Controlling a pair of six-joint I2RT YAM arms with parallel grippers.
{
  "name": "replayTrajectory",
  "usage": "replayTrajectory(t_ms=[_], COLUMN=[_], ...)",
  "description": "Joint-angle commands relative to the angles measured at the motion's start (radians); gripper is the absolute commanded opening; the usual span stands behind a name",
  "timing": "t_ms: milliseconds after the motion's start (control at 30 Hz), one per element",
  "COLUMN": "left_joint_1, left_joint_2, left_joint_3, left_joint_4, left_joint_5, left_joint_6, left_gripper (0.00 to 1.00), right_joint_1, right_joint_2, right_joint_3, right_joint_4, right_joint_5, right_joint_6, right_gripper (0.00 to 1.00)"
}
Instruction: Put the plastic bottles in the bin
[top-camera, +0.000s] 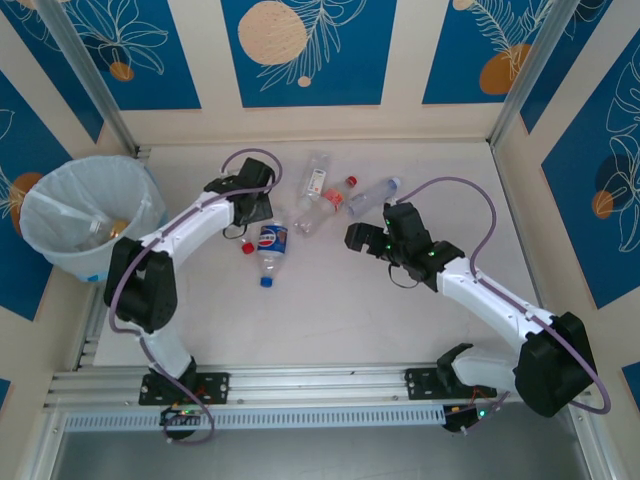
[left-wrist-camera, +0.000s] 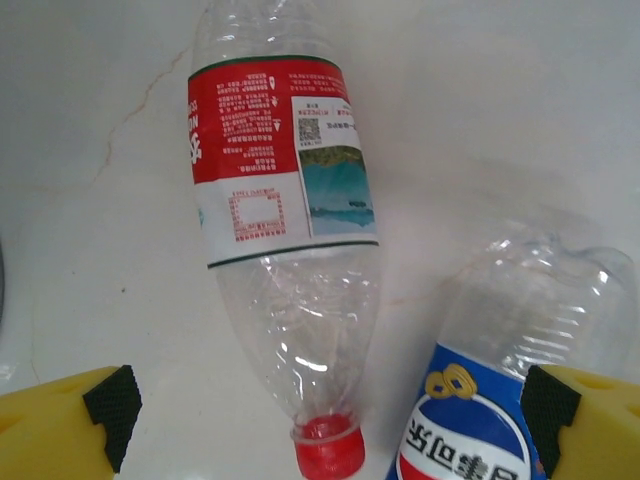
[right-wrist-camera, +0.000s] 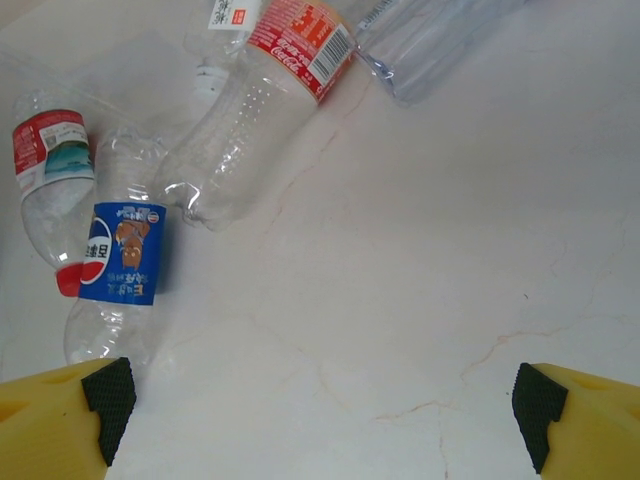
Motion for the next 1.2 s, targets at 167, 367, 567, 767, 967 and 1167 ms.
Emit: replayTrajectory(t_ms=[167,367,567,767,967,1167], left_joint_1=[0.102,0.151,0.165,0.182,0.202,0.221], left_joint_2=[0.191,0.291,0.360,0.393,0.401,0.387], left_joint_3=[0.216,0.286,0.308,0.280,0.230,0.169], left_joint_4=[-0.109,-0.096,-0.100,-0.077,-0.036,0.017], left_joint_5=[-0.032,0.083,0.102,0.133,0.150,0.202], left_joint_6=[-0.034,-0.015,-0.020,-0.018,-0.025,0.003], left_gripper=[0.99,0.99,0.99,0.99,0.99,0.99], right_joint_1=[0.086,0.108,0.146,0.169,0.191,0.200], right_joint_2=[-0.070,-0.054,-0.029,-0.004,0.011,0.020], right_joint_3=[0.008,0.032,0.070,0.093,0.114,0.123], right_joint_4=[0.051,0.017,-0.007,-0.030,-0.039,-0.046], right_joint_5=[-0.060,-0.038,-0.016,0.001,0.028,0.041], right_joint_6=[-0.162,-0.183,-0.222,-0.232,-0.241,-0.246], right_gripper=[0.99,0.99,0.99,0.99,0.99,0.99])
